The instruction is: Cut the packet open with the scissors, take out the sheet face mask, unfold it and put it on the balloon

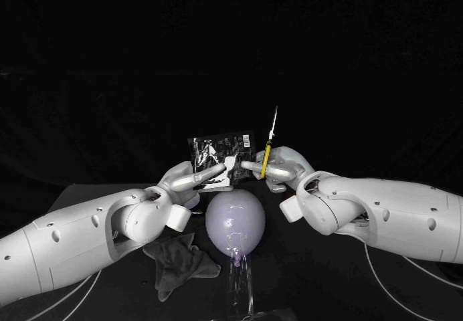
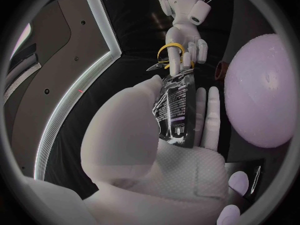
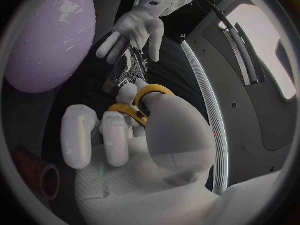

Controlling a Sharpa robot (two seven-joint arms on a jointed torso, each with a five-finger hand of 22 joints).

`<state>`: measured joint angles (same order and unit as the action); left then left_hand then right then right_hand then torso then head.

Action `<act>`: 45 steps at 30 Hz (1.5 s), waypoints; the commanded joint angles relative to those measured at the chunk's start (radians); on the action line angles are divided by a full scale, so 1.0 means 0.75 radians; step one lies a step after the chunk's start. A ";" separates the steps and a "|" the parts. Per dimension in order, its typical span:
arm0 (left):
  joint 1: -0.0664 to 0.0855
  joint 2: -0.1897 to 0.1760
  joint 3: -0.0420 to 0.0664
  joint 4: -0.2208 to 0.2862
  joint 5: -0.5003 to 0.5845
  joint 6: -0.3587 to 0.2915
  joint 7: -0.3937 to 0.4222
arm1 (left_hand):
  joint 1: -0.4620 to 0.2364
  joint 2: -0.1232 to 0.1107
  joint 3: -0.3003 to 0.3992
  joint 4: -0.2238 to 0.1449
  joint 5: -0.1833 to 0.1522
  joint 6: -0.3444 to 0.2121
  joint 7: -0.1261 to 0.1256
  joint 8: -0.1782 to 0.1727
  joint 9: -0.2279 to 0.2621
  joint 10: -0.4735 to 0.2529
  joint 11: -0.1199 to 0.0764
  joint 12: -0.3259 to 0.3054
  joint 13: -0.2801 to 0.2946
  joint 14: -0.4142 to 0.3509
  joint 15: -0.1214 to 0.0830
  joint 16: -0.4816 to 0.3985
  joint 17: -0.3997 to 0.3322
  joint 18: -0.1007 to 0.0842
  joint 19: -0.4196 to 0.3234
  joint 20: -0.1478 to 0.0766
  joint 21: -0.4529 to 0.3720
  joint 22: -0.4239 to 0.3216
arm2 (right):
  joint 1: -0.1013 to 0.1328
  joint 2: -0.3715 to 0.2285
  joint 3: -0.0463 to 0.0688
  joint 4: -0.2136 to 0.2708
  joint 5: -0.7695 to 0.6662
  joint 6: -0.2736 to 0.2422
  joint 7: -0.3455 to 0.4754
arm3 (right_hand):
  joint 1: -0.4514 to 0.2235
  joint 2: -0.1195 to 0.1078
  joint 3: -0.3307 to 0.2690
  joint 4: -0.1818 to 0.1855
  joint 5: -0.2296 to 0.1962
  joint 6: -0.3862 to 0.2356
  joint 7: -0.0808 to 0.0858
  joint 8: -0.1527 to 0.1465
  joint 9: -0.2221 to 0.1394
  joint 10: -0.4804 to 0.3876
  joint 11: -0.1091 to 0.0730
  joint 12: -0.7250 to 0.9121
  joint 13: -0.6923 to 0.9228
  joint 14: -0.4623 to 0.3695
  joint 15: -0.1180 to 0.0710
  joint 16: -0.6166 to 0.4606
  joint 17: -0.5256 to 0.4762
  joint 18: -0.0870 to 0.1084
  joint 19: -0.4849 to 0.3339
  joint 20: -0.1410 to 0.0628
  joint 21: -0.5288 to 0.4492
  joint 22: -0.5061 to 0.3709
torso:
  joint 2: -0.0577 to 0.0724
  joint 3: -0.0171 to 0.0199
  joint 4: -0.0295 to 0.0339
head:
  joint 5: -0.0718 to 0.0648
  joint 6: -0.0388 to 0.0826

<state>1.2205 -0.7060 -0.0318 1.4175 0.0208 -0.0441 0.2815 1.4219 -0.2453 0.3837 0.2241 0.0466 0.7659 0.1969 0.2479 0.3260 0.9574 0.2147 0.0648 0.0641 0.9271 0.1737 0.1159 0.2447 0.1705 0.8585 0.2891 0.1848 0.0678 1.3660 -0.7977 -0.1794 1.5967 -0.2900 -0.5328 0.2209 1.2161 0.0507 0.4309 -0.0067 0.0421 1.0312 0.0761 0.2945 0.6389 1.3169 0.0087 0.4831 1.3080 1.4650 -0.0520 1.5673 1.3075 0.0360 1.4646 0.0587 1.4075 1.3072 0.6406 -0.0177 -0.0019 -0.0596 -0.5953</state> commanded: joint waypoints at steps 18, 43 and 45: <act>0.003 0.007 0.001 -0.024 0.048 0.134 -0.047 | 0.067 0.054 -0.063 -0.016 0.003 0.038 0.006 0.007 -0.006 0.133 -0.056 0.017 0.000 0.081 -0.042 0.017 0.003 0.021 0.088 -0.020 0.005 0.001 | 0.009 0.016 0.001 -0.038 -0.217 0.056 -0.222 | 0.019 0.035 0.130 -0.039 0.009 -0.014 0.000 0.015 0.073 0.338 -0.012 1.450 0.350 0.141 -0.008 0.005 0.351 0.006 0.019 -0.008 -0.014 0.275 | 0.001 -0.0008 -0.0001 | -0.002 -0.013; 0.007 0.017 0.001 -0.041 0.132 -0.040 -0.033 | 0.180 0.111 -0.011 -0.060 0.003 0.084 0.045 -0.001 -0.033 0.105 -0.044 -0.001 -0.001 0.090 -0.036 -0.004 -0.014 0.023 0.132 -0.037 -0.012 0.007 | 0.009 0.017 0.001 -0.017 -0.250 0.046 -0.253 | 0.015 0.030 0.137 -0.044 0.009 -0.016 -0.001 0.018 0.081 0.338 -0.012 1.450 0.350 0.141 -0.008 0.005 0.351 0.006 0.017 -0.008 -0.018 0.274 | 0.001 0.0001 -0.0013 | 0.006 -0.014; 0.007 0.016 0.001 -0.040 0.139 -0.027 -0.032 | 0.182 0.098 -0.008 -0.066 0.003 0.051 0.028 -0.023 -0.044 0.111 -0.050 -0.002 -0.002 0.104 -0.043 0.000 -0.014 0.023 0.176 -0.055 0.007 0.012 | 0.009 0.017 0.001 -0.019 -0.251 0.043 -0.253 | 0.015 0.030 0.137 -0.044 0.009 -0.016 -0.001 0.018 0.081 0.338 -0.012 1.450 0.350 0.141 -0.008 0.005 0.351 0.006 0.017 -0.008 -0.018 0.274 | 0.001 -0.0001 -0.0004 | 0.006 -0.014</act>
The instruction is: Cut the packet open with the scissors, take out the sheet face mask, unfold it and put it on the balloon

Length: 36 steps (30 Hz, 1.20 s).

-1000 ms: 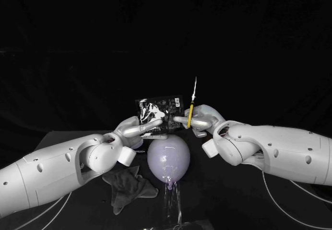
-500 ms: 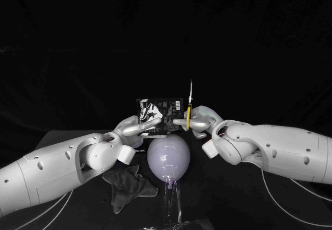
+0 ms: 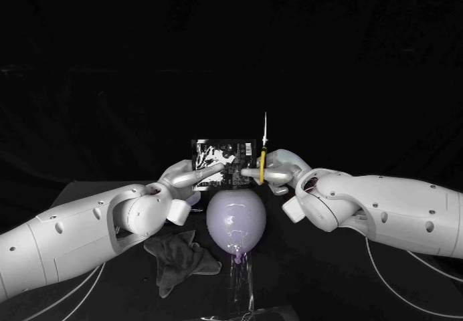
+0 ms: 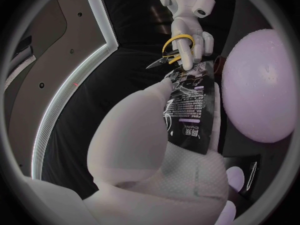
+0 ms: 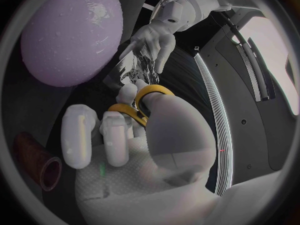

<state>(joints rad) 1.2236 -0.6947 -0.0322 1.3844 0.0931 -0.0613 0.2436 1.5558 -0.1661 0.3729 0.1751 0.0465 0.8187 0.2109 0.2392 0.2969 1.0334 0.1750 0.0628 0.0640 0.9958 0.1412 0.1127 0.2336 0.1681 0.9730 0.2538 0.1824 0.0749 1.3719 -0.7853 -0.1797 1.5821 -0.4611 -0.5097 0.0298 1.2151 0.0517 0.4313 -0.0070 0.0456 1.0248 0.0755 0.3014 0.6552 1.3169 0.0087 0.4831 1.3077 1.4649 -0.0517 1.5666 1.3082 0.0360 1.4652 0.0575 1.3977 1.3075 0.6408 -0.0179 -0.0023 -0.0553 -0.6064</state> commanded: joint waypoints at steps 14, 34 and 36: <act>0.003 0.005 0.002 0.012 0.078 0.074 -0.006 | 0.002 -0.004 -0.051 -0.032 0.003 -0.184 -0.067 -0.081 -0.043 -0.059 0.003 0.000 -0.001 0.036 -0.023 -0.003 -0.007 0.022 0.216 -0.071 0.079 0.009 | 0.000 0.012 0.001 -0.010 -0.030 0.002 0.000 | 0.014 0.027 0.140 -0.045 0.004 -0.007 0.000 0.011 0.062 0.339 -0.012 1.450 0.351 0.141 -0.009 0.006 0.350 0.006 0.016 -0.007 -0.005 0.274 | 0.001 -0.0001 0.0016 | -0.001 0.003; 0.005 0.016 0.002 0.002 0.044 -0.017 -0.032 | 0.087 0.090 0.026 -0.076 0.004 0.146 -0.007 0.054 0.001 0.114 -0.038 0.040 0.002 0.173 -0.068 0.039 0.002 0.019 0.243 -0.115 0.065 0.002 | 0.000 0.024 0.001 -0.017 -0.041 0.004 -0.006 | 0.014 0.027 0.140 -0.045 0.004 -0.007 0.000 0.011 0.062 0.339 -0.012 1.450 0.351 0.141 -0.009 0.006 0.350 0.006 0.016 -0.007 -0.005 0.274 | 0.000 -0.0002 0.0004 | -0.002 -0.001; 0.005 0.016 0.002 0.000 0.026 -0.034 -0.032 | 0.089 0.103 0.050 -0.083 0.003 0.174 -0.015 0.060 0.000 0.145 -0.048 0.038 -0.001 0.197 -0.078 0.046 0.005 0.018 0.251 -0.126 0.077 0.007 | 0.000 0.023 0.001 -0.016 -0.039 0.002 -0.005 | 0.014 0.027 0.140 -0.045 0.004 -0.007 0.000 0.011 0.062 0.339 -0.012 1.450 0.351 0.141 -0.009 0.006 0.350 0.006 0.016 -0.007 -0.005 0.274 | 0.000 0.0001 0.0003 | -0.004 -0.001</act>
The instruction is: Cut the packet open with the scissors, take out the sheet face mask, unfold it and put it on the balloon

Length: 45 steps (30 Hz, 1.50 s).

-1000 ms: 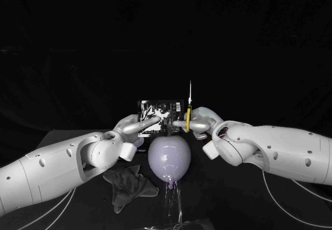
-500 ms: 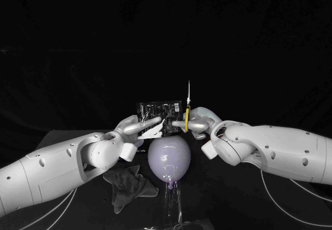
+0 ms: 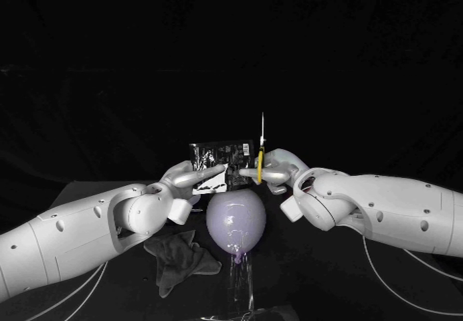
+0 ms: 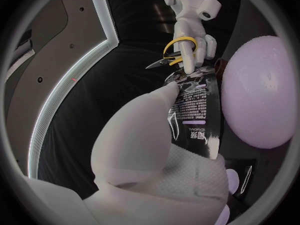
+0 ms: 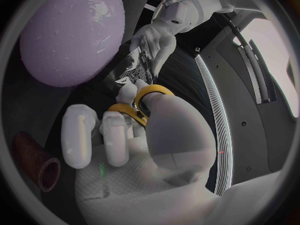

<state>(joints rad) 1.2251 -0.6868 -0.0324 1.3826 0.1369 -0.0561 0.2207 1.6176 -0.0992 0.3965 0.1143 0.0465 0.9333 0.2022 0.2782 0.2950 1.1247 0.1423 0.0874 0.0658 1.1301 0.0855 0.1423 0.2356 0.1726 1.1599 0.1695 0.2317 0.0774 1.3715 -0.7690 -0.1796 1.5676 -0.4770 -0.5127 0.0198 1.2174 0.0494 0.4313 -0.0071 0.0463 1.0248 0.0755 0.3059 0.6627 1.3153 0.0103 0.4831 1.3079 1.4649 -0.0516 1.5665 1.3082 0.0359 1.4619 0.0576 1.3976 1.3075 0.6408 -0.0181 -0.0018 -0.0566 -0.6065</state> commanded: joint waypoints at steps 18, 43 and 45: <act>0.003 0.013 0.002 -0.006 -0.151 -0.191 -0.024 | -0.063 0.060 0.111 -0.022 0.001 0.106 -0.042 0.056 0.038 0.199 -0.055 0.003 0.000 0.164 -0.054 0.060 0.038 0.014 0.083 -0.057 0.083 0.031 | 0.001 -0.007 0.001 0.016 0.002 0.005 0.037 | 0.005 0.029 0.147 -0.047 0.003 -0.010 0.001 0.007 0.058 0.341 -0.014 1.450 0.351 0.141 -0.009 0.006 0.350 0.008 0.016 -0.007 -0.013 0.272 | 0.000 0.0002 -0.0001 | 0.000 -0.005; 0.003 0.031 0.004 0.002 -0.085 -0.284 0.028 | -0.080 0.064 0.123 -0.026 0.002 0.099 -0.049 0.071 0.063 0.225 -0.063 -0.008 -0.001 0.183 -0.062 0.065 0.048 0.013 0.099 -0.066 0.092 0.033 | -0.007 -0.174 -0.010 0.130 0.145 -0.039 0.201 | -0.062 -0.237 -0.062 0.090 0.004 -0.073 0.063 -0.227 -0.078 -0.001 0.038 -0.259 -0.861 0.063 0.030 -0.143 0.053 0.093 -0.186 0.030 -0.479 0.102 | -0.001 0.0031 -0.0032 | -0.023 0.002; 0.004 0.034 0.004 0.003 -0.083 -0.284 0.030 | -0.081 0.063 0.125 -0.028 0.002 0.099 -0.050 0.072 0.065 0.228 -0.064 -0.009 -0.001 0.184 -0.063 0.065 0.048 0.013 0.100 -0.067 0.093 0.033 | -0.014 -0.203 -0.013 0.154 0.145 -0.043 0.206 | -0.056 -0.241 -0.063 0.095 0.003 -0.054 0.060 -0.224 -0.079 -0.003 0.036 -0.291 -0.889 0.064 0.028 -0.142 0.054 0.092 -0.182 0.029 -0.474 0.104 | -0.002 0.0033 -0.0036 | -0.027 0.003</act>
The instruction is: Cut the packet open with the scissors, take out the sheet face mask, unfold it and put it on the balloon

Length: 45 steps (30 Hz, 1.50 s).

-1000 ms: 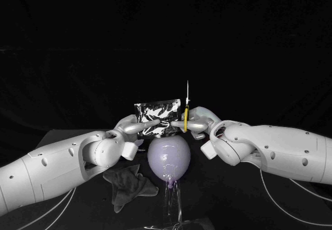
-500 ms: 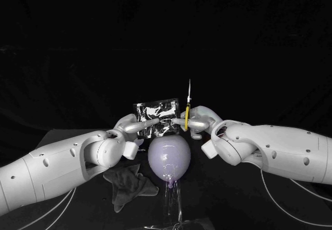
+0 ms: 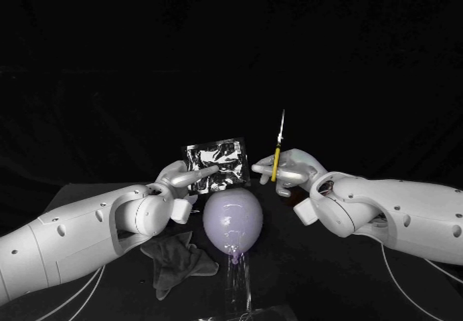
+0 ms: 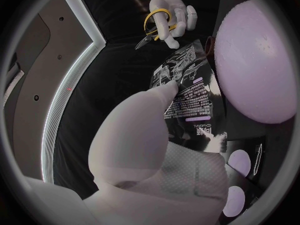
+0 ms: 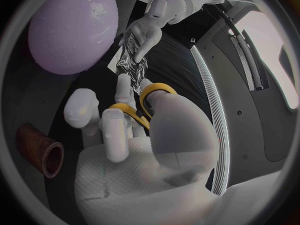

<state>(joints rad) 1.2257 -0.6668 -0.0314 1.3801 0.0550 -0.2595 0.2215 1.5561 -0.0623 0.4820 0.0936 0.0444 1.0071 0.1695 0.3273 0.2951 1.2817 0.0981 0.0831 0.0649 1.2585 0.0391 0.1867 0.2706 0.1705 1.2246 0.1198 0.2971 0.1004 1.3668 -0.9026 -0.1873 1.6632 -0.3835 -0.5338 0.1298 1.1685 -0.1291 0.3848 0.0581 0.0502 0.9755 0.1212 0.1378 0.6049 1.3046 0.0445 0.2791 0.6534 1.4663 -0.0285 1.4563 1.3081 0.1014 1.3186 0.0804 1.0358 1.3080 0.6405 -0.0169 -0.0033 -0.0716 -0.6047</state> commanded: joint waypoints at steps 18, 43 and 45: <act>0.005 0.091 0.015 -0.008 0.031 -0.049 0.052 | -0.018 0.009 0.020 -0.012 0.005 -0.007 -0.016 0.031 0.106 0.066 -0.017 -0.006 0.005 0.047 -0.014 0.020 0.022 0.015 0.039 -0.013 0.019 0.005 | -0.154 -0.266 -0.032 0.247 -0.074 0.005 0.072 | 0.053 -0.021 0.002 0.033 -0.002 0.059 -0.009 -0.014 -0.020 0.067 -0.016 -0.150 -0.155 0.077 -0.009 0.025 0.088 -0.006 0.044 -0.010 0.060 0.129 | -0.003 0.0044 -0.0065 | -0.058 -0.011; 0.012 0.176 0.026 -0.039 0.036 -0.016 -0.006 | -0.025 0.012 0.034 -0.013 0.005 -0.019 -0.015 0.035 0.122 0.065 -0.016 -0.016 0.003 0.041 -0.012 0.016 0.028 0.013 0.037 -0.014 0.018 0.004 | -0.373 -0.313 -0.036 0.358 -0.118 0.106 0.065 | -0.028 -0.091 -0.102 0.089 0.006 0.077 -0.035 -0.047 -0.042 0.160 -0.040 0.050 -0.021 0.069 -0.032 -0.011 0.023 -0.004 0.046 -0.033 0.033 0.132 | -0.006 0.0195 -0.0153 | -0.137 -0.069; 0.013 0.177 0.026 -0.039 0.036 -0.010 -0.012 | -0.025 0.012 0.034 -0.013 0.005 -0.019 -0.015 0.035 0.122 0.065 -0.016 -0.016 0.003 0.041 -0.012 0.016 0.028 0.013 0.037 -0.014 0.018 0.004 | -0.382 -0.311 -0.036 0.361 -0.113 0.118 0.069 | -0.068 -0.120 -0.149 0.117 -0.002 0.025 0.000 -0.072 -0.048 0.043 -0.010 -0.049 -0.071 0.059 -0.007 -0.028 -0.002 0.000 0.025 -0.021 -0.009 0.119 | -0.006 0.0205 -0.0155 | -0.143 -0.074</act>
<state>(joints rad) 1.2330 -0.5373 -0.0136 1.3481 0.0762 -0.2935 0.2217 1.5406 -0.0621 0.5027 0.0839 0.0437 0.9981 0.1606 0.3465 0.2951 1.3137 0.0982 0.0721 0.0678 1.2884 0.0306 0.1980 0.2906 0.1700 1.2491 0.1094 0.3049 0.1029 1.0823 -1.1368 -0.2151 1.9297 -0.4680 -0.4967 0.1662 1.1294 -0.2170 0.2815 0.1410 0.0522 1.0322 0.0903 0.0881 0.5700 1.3586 0.0362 0.2677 0.6091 1.4659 -0.0448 1.4387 1.3078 0.0912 1.3431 0.0624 1.0382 1.3081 0.6349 -0.0018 -0.0153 -0.1745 -0.6551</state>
